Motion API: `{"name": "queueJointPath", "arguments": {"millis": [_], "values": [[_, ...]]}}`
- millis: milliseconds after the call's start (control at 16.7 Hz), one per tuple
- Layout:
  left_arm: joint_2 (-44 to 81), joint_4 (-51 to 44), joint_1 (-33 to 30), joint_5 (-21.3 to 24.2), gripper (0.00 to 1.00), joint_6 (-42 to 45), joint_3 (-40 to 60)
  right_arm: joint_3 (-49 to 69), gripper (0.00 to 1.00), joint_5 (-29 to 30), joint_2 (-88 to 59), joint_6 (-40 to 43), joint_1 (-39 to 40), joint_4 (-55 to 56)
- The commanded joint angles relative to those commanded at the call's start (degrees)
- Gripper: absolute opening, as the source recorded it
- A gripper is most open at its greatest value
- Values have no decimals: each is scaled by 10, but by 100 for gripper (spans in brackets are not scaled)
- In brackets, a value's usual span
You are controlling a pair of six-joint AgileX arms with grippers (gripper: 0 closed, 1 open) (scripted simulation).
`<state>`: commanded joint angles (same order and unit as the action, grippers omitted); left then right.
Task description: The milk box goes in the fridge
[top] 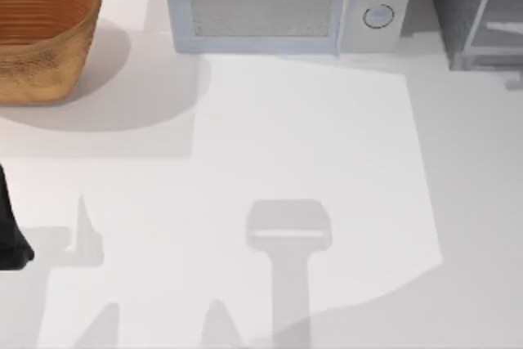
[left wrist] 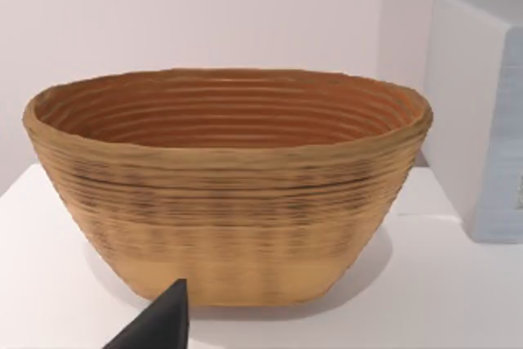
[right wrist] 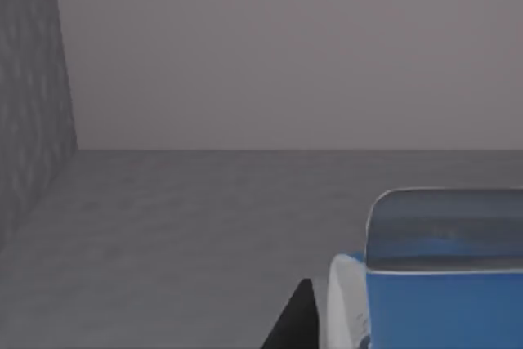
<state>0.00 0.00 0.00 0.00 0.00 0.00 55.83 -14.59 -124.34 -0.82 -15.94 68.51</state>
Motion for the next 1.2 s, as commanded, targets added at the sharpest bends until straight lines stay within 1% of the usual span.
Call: {"name": "queueJointPath", "arguments": {"millis": [360,480,660,1020,1200], "values": [[0,0,0,0,100,0,0,0,0,0,-3,-1,3,-1],[0,0,0,0,100,0,0,20,0,2,-15,-2,4,-13],[0,0,0,0,100,0,0,93,0,10,-50,-2,9,-54],[0,0,0,0,100,0,0,295,0,28,-129,-1,26,-167],[0,0,0,0,100,0,0,353,0,33,-150,0,34,-206]]}}
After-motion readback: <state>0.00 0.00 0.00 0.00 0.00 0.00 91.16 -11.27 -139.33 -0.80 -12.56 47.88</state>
